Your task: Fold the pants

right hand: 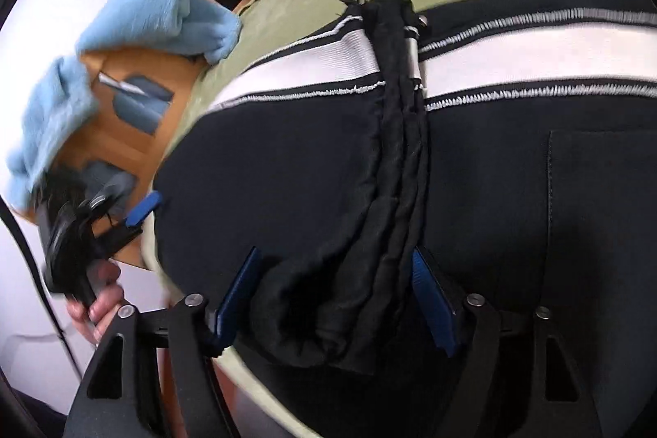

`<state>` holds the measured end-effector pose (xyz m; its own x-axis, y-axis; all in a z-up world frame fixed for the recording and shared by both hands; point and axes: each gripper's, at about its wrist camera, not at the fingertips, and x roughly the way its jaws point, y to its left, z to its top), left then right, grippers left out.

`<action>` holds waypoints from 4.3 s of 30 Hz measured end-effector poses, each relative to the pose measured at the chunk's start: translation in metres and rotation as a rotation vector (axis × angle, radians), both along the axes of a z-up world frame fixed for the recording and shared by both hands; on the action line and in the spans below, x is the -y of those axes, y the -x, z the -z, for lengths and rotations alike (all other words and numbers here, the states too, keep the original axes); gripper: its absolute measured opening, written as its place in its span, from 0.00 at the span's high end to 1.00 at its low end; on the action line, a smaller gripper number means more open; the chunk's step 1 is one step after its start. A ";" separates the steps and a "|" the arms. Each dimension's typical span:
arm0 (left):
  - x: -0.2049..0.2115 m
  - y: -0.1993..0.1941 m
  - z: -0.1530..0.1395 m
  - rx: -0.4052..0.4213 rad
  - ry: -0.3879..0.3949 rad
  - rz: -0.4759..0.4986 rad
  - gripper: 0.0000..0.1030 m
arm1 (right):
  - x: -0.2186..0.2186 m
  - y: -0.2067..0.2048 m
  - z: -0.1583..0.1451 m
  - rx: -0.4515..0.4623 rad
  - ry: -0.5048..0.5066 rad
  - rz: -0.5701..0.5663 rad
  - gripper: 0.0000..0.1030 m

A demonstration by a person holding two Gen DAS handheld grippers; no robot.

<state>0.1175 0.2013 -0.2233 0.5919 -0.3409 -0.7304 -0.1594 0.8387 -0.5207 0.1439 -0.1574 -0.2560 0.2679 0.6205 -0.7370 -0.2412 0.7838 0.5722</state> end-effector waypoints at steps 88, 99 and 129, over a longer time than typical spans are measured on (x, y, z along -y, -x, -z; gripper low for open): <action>-0.011 0.059 0.018 -0.029 -0.064 -0.019 0.33 | 0.029 -0.013 -0.034 0.147 0.197 0.128 0.54; -0.012 0.054 0.015 -0.008 0.031 -0.037 0.73 | 0.132 0.062 -0.036 0.079 0.275 0.387 0.68; 0.452 0.033 -0.206 0.433 -0.083 0.800 0.69 | 0.323 0.160 -0.075 0.128 0.259 0.707 0.63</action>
<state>0.0842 -0.2510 -0.0178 0.4298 -0.7238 -0.5398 0.6810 0.6524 -0.3326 -0.0158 -0.4800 -0.1814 0.6306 0.0808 -0.7719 0.3161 0.8816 0.3506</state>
